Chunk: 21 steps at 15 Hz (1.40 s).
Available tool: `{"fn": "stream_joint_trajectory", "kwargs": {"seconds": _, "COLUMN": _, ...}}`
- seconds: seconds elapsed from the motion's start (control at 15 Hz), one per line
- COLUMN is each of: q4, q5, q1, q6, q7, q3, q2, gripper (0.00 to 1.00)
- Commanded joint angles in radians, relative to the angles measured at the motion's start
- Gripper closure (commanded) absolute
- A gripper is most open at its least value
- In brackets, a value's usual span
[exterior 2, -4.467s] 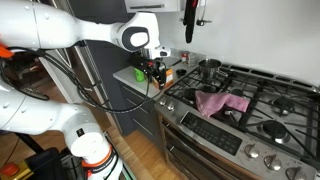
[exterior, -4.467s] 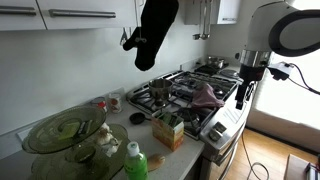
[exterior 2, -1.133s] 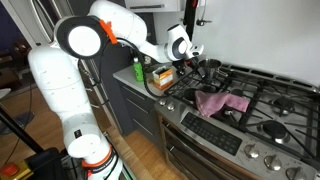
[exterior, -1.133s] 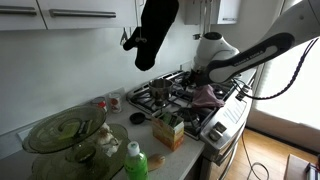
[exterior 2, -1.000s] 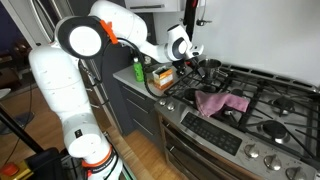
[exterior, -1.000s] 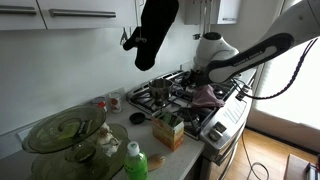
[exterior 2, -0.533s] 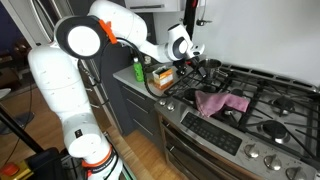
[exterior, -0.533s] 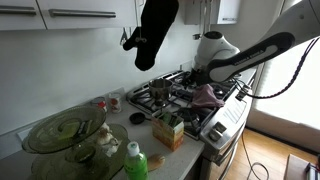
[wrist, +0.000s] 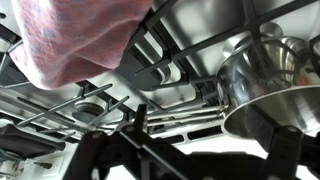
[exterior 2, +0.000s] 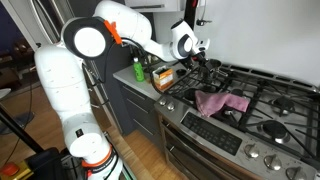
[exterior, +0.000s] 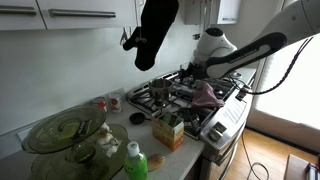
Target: Move the silver pot to the top right side of the stove, pick up the purple cloth and wipe the silver pot, put the purple cloth back on the job of the stove
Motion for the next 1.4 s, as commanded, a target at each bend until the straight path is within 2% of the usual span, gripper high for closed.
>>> {"fn": "stream_joint_trajectory", "kwargs": {"seconds": 0.0, "q4": 0.079, "q5": 0.086, "q1": 0.024, "q6": 0.060, "q7": -0.026, "q3": -0.027, "q2": 0.081, "gripper": 0.00}}
{"fn": "stream_joint_trajectory", "kwargs": {"seconds": 0.27, "q4": 0.147, "q5": 0.320, "q1": 0.022, "q6": 0.019, "q7": -0.149, "q3": 0.011, "q2": 0.137, "gripper": 0.00}}
{"fn": "stream_joint_trajectory", "kwargs": {"seconds": 0.6, "q4": 0.231, "q5": 0.457, "q1": 0.036, "q6": -0.027, "q7": -0.213, "q3": 0.008, "q2": 0.214, "gripper": 0.00}}
{"fn": "stream_joint_trajectory", "kwargs": {"seconds": 0.8, "q4": 0.276, "q5": 0.498, "q1": 0.045, "q6": -0.053, "q7": -0.228, "q3": 0.003, "q2": 0.263, "gripper": 0.00}}
{"fn": "stream_joint_trajectory", "kwargs": {"seconds": 1.13, "q4": 0.338, "q5": 0.491, "q1": 0.070, "q6": -0.033, "q7": -0.191, "q3": -0.025, "q2": 0.328, "gripper": 0.00}}
{"fn": "stream_joint_trajectory", "kwargs": {"seconds": 1.2, "q4": 0.350, "q5": 0.489, "q1": 0.074, "q6": -0.037, "q7": -0.191, "q3": -0.028, "q2": 0.339, "gripper": 0.02}}
{"fn": "stream_joint_trajectory", "kwargs": {"seconds": 1.27, "q4": 0.360, "q5": 0.490, "q1": 0.076, "q6": -0.043, "q7": -0.192, "q3": -0.030, "q2": 0.349, "gripper": 0.27}}
{"fn": "stream_joint_trajectory", "kwargs": {"seconds": 1.33, "q4": 0.365, "q5": 0.485, "q1": 0.081, "q6": -0.046, "q7": -0.188, "q3": -0.037, "q2": 0.357, "gripper": 0.27}}
